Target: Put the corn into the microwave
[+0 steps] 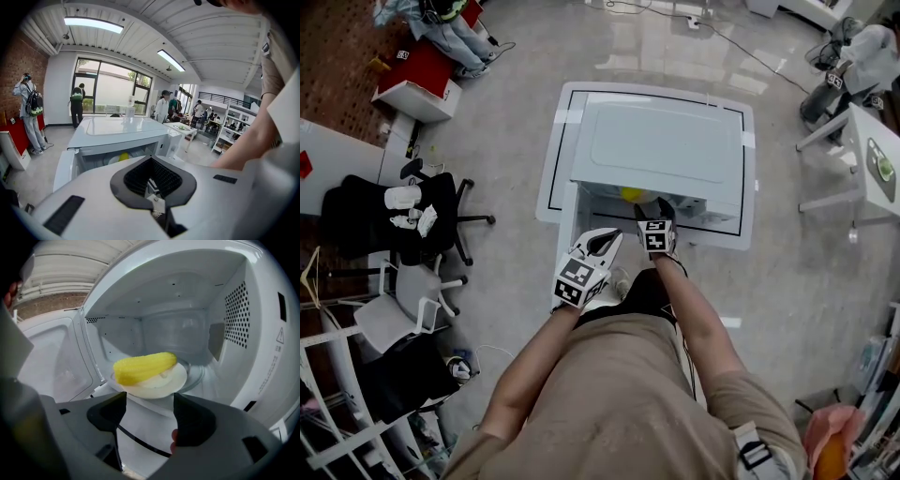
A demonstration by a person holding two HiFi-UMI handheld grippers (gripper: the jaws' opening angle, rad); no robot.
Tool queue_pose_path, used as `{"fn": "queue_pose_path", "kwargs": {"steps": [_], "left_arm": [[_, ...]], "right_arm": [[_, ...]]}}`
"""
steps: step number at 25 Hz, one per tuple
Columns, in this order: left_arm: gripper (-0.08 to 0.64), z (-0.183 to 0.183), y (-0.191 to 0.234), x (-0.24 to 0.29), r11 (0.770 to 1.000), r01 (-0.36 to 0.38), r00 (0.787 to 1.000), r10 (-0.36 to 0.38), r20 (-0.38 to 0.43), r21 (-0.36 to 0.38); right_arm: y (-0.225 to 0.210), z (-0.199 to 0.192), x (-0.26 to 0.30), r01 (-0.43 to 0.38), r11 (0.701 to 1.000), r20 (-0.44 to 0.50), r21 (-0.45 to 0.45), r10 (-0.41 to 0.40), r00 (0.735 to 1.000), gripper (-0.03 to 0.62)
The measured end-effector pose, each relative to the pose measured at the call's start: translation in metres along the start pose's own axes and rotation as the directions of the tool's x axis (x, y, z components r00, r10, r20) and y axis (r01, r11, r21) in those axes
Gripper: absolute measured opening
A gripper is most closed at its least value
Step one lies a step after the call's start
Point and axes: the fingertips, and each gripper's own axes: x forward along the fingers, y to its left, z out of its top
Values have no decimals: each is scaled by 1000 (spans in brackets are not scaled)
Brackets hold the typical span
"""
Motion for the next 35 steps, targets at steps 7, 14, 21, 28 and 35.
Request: {"fn": "queue_pose_path", "kwargs": {"steps": [7,14,21,28,35], "left_arm": [[5,-4,3,-8,1000,-9,1000,9,1,-3],[5,-1,-3,-24,1000,-19,999,19,32,5],[5,-5,-18,-39,999,-22,995,24,98,-26],[5,4,-42,-69,999,-36,984,37,173,-8],[5,29,-84,-101,998,-60,965,67,254,-34]], "right_arm": [[-11,11,9,55,998,-27,11,-55,998,299],[-11,19,10,95,993,-54,-72,-99,994,299],[-10,29,3,70,992,-103,-101,-81,991,299],[10,48,-103,-52,998,51,-23,54,997,299],[12,96,-283,-226,973,266,42,208,941,299]]}}
